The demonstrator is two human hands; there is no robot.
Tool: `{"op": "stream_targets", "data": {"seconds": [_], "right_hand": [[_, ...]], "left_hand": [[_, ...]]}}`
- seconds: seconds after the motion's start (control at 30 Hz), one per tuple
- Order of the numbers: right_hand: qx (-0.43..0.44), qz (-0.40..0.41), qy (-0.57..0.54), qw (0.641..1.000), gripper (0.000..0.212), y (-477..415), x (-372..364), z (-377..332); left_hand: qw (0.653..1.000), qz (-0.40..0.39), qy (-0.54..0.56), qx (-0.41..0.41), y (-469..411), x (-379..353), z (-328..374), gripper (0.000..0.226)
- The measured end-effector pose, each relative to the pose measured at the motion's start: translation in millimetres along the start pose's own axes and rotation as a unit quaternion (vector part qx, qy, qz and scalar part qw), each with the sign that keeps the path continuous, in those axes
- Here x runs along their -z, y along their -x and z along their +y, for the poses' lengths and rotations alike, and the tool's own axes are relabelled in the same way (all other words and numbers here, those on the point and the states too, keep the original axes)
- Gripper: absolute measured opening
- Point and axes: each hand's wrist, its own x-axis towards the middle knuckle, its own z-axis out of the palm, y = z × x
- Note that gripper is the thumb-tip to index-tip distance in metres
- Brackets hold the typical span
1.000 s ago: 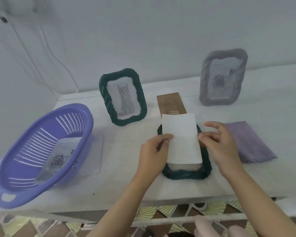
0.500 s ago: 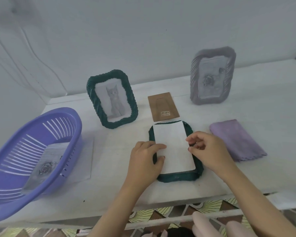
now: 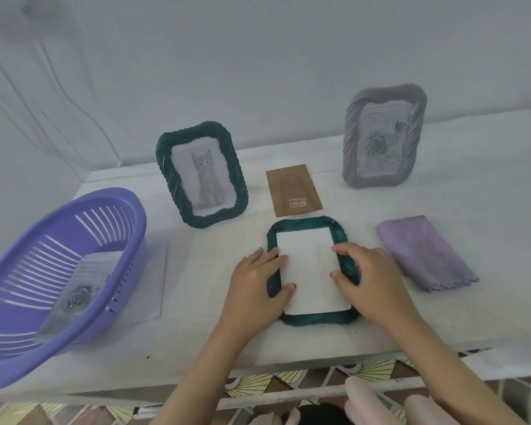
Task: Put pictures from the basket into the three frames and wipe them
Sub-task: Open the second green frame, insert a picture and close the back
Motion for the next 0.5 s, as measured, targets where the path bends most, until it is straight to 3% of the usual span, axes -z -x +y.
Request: {"op": "stream_targets", "data": {"seconds": [0.23, 0.5], "right_hand": [[-0.017, -0.027, -0.039, 0.999, 0.037, -5.1, -0.6, 6.8], [-0.013, -0.019, 0.010, 1.000, 0.035, -5.0, -0.2, 6.1]], "left_hand": [[0.999, 0.033, 0.013, 0.010, 7.4, -5.9, 3.8, 0.051], [0.998, 0.047, -0.030, -0.004, 0.1, -1.7, 3.6, 0.048]]}}
